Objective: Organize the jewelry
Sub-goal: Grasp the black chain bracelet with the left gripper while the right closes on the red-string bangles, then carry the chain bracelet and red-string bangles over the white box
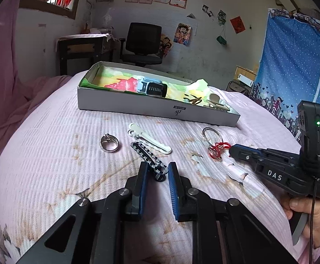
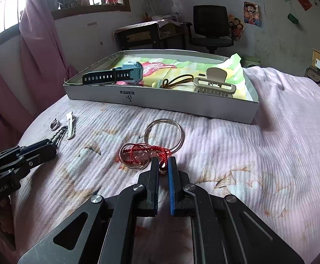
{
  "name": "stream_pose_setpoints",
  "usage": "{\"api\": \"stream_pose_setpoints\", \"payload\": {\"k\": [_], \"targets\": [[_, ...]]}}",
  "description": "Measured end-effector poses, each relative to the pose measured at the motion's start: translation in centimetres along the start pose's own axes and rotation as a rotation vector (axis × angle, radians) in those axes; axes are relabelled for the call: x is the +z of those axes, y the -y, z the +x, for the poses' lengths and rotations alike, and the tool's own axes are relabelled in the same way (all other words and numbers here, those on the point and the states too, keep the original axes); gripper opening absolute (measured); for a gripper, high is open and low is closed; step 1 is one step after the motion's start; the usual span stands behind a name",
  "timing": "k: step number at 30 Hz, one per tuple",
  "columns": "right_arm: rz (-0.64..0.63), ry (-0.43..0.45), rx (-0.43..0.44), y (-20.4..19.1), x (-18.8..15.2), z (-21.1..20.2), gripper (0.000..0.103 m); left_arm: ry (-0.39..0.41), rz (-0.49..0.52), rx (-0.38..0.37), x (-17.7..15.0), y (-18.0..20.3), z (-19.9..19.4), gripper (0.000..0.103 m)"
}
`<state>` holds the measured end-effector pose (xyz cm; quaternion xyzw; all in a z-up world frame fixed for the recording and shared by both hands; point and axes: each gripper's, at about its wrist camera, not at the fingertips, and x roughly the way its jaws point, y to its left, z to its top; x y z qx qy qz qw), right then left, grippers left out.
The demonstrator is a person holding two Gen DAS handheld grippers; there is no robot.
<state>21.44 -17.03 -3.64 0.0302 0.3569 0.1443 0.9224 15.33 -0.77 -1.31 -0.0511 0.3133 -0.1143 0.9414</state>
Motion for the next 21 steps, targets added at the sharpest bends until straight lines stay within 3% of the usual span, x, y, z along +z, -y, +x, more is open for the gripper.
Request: {"api": "stream_pose_setpoints", "payload": {"k": [11, 21], "targets": [[0.075, 0.095, -0.048, 1.5, -0.1, -2.1, 0.006, 0.058, 0.023, -0.001, -0.8, 0.6, -1.7, 0.017], [0.063, 0.186, -0.058, 1.1, 0.0, -3.6, 0.006, 0.127, 0.037, -0.002, -1.0, 0.9, -3.3, 0.017]]}}
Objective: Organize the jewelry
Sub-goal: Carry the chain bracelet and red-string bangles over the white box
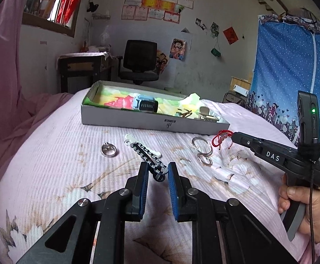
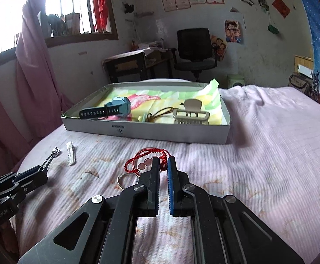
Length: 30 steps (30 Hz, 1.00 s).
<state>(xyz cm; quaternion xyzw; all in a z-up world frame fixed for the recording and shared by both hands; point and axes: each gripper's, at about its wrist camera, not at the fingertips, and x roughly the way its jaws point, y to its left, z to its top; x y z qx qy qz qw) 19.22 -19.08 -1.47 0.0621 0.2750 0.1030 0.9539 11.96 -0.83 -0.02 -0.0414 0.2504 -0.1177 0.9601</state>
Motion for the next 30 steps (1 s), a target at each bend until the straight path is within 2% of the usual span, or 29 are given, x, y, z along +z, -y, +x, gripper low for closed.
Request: {"api": "stream_pose_setpoints", "payload": {"k": [9, 15, 20, 25, 30], "targets": [[-0.013, 0.069, 0.008, -0.1, 1.6, -0.1, 0.006, 0.067, -0.062, -0.031, 1.9, -0.7, -0.4, 0.017], [-0.016, 0.101, 0.026, -0.3, 3.4, 1.2, 0.006, 0.078, -0.087, -0.008, 4.3, -2.0, 0.5, 0.017], [0.003, 0.118, 0.05, -0.4, 5.4, 3.1, 0.006, 0.089, -0.048, 0.01, 7.3, -2.3, 1.8, 0.017], [0.014, 0.09, 0.063, -0.6, 6.2, 5.3, 0.006, 0.049, -0.049, 0.01, 9.6, -2.9, 4.8, 0.017], [0.01, 0.053, 0.053, -0.7, 6.2, 7.0, 0.006, -0.015, -0.112, 0.021, 10.3, -4.1, 7.4, 0.017]]}}
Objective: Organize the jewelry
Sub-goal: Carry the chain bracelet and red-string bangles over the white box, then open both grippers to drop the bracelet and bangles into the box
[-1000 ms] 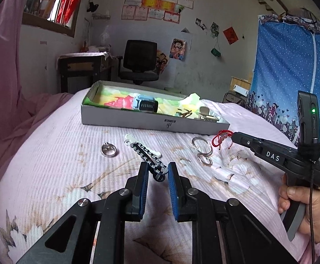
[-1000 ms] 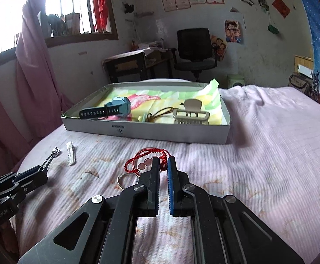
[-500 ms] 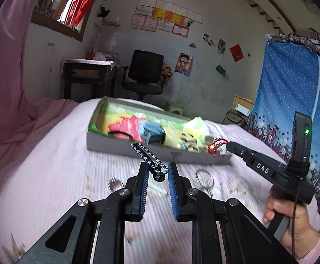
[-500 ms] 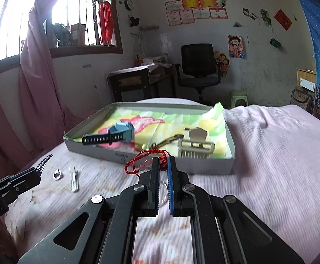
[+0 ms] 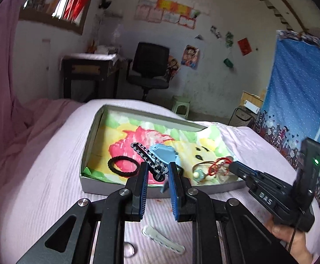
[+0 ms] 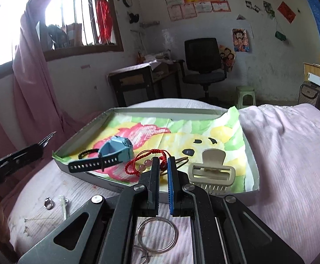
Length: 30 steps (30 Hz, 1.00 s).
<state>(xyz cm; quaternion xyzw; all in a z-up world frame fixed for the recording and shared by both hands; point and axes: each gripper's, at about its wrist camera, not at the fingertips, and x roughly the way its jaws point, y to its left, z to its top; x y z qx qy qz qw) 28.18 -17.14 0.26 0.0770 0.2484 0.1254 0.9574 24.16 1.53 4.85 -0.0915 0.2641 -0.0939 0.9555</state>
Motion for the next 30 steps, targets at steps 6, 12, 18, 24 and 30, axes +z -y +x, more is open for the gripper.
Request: {"api": "stream_pose_setpoints", "payload": {"k": [6, 12, 18, 24, 30], "targets": [[-0.006, -0.019, -0.01, -0.1, 0.0, 1.0, 0.006, -0.094, -0.056, 0.031, 0.4, -1.1, 3.0, 0.017], [-0.048, -0.054, -0.024, -1.1, -0.4, 1.8, 0.006, -0.161, -0.057, 0.048, 0.3, -1.0, 4.7, 0.017], [-0.047, -0.077, -0.027, -1.0, -0.6, 2.1, 0.006, -0.18, -0.046, 0.054, 0.0, -1.0, 4.9, 0.018], [-0.041, -0.091, -0.014, -0.9, -0.7, 2.1, 0.01, -0.168, -0.029, 0.053, -0.1, -0.8, 4.4, 0.018], [-0.035, -0.038, -0.026, -0.8, -0.6, 0.5, 0.036, -0.115, -0.029, 0.049, -0.5, -0.6, 2.7, 0.045]]}}
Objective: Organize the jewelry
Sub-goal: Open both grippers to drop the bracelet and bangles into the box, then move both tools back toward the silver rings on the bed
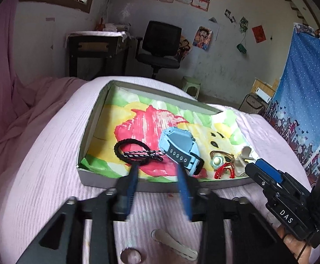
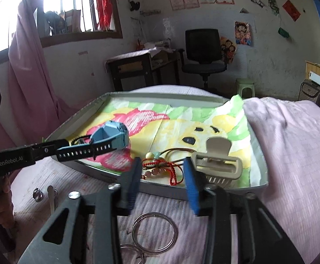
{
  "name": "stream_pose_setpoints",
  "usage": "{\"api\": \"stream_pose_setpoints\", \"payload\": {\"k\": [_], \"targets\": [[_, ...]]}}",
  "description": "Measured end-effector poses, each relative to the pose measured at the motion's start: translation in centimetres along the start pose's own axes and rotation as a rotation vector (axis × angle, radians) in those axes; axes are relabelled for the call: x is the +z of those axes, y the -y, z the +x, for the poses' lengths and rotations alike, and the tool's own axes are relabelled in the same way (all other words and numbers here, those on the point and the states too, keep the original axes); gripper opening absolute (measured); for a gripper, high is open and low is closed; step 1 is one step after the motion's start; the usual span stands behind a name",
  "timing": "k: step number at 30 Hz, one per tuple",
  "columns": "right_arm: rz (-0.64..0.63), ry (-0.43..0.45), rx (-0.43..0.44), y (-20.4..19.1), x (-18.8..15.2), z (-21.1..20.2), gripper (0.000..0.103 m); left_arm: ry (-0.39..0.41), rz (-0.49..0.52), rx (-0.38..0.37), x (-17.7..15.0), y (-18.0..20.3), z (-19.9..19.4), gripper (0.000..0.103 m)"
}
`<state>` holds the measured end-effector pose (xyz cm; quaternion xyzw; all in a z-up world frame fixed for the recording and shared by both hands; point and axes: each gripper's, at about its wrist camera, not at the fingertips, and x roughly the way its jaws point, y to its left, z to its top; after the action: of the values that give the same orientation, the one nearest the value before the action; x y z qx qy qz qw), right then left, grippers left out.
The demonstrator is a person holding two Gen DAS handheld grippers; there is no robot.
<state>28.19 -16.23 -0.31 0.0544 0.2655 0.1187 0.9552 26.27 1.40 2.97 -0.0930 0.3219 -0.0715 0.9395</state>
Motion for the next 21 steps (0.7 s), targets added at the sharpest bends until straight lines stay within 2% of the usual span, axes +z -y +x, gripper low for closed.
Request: {"api": "stream_pose_setpoints", "payload": {"k": [3, 5, 9, 11, 14, 16, 21], "targets": [[-0.003, 0.025, -0.008, 0.1, 0.1, -1.0, 0.04, 0.044, 0.006, 0.002, -0.4, 0.3, -1.3, 0.054], [-0.004, 0.052, -0.018, 0.1, 0.1, -2.0, 0.048, 0.064, 0.012, 0.003, -0.7, 0.5, -2.2, 0.059], [0.004, 0.088, -0.019, 0.3, -0.2, -4.1, 0.059, 0.118, 0.014, 0.011, -1.5, 0.8, -4.1, 0.079], [0.012, 0.108, -0.011, 0.4, -0.4, -5.2, 0.073, 0.147, 0.017, 0.015, -2.2, 1.1, -5.1, 0.082], [0.014, 0.138, -0.004, 0.6, -0.9, -7.1, 0.086, 0.182, 0.025, 0.04, -3.1, 1.4, -6.3, 0.092], [0.004, 0.161, -0.003, 0.5, -1.1, -8.4, 0.093, 0.215, 0.034, 0.052, -3.8, 1.7, -7.3, 0.095], [-0.001, 0.212, -0.006, 0.4, -1.8, -11.1, 0.102, 0.265, 0.054, 0.071, -5.4, 1.8, -9.6, 0.1]]}}
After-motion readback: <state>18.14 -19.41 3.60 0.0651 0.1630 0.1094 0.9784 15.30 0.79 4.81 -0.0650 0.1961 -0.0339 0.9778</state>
